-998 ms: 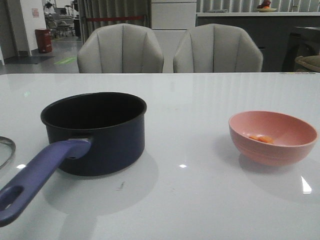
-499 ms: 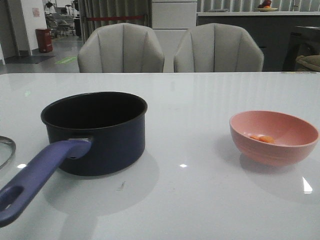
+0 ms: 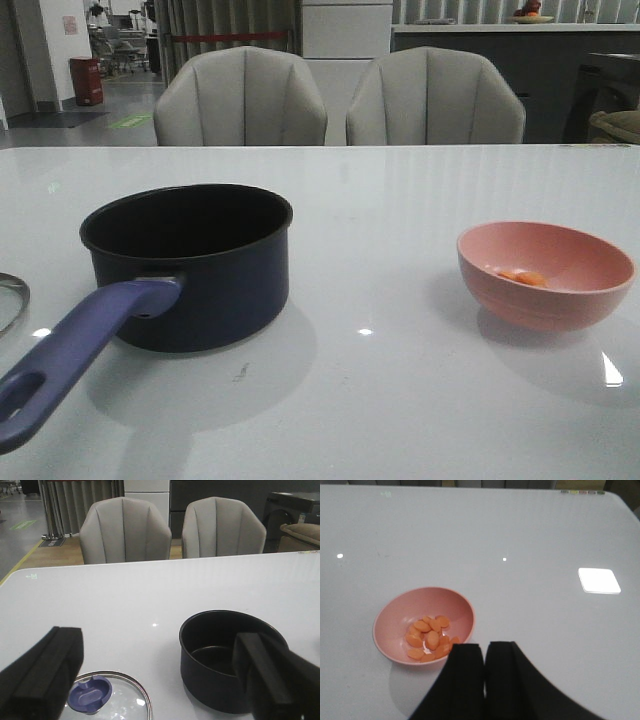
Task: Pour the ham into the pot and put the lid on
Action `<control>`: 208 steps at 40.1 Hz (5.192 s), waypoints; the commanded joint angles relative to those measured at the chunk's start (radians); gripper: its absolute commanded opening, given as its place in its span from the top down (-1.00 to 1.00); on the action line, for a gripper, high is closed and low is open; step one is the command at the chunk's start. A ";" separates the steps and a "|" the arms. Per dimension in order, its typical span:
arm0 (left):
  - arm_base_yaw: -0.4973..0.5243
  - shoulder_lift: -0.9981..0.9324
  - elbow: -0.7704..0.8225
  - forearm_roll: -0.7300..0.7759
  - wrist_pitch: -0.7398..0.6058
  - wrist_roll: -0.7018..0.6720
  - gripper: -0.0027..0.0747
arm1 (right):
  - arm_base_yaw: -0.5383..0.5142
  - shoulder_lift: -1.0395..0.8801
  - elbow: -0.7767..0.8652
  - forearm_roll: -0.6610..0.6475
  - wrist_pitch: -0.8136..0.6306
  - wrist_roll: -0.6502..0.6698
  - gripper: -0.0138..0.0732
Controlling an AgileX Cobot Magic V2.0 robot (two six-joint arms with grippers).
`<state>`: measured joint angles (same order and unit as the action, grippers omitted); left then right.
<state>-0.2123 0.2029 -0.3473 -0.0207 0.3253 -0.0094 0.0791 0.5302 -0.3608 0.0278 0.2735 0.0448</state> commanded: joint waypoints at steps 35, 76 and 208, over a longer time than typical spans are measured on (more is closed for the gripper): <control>-0.007 0.009 -0.027 0.000 -0.073 -0.011 -0.72 | -0.007 1.008 -0.720 0.080 0.355 -0.036 -0.47; -0.007 0.009 -0.027 0.000 -0.073 -0.011 -0.72 | 0.063 1.249 -1.045 0.133 0.495 -0.112 0.39; -0.007 0.009 -0.027 0.000 -0.073 -0.011 -0.72 | 0.133 0.974 -0.813 0.253 0.310 -0.185 0.39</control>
<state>-0.2123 0.2029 -0.3473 -0.0207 0.3253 -0.0147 0.2559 1.5169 -1.1390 0.2564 0.5836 -0.1405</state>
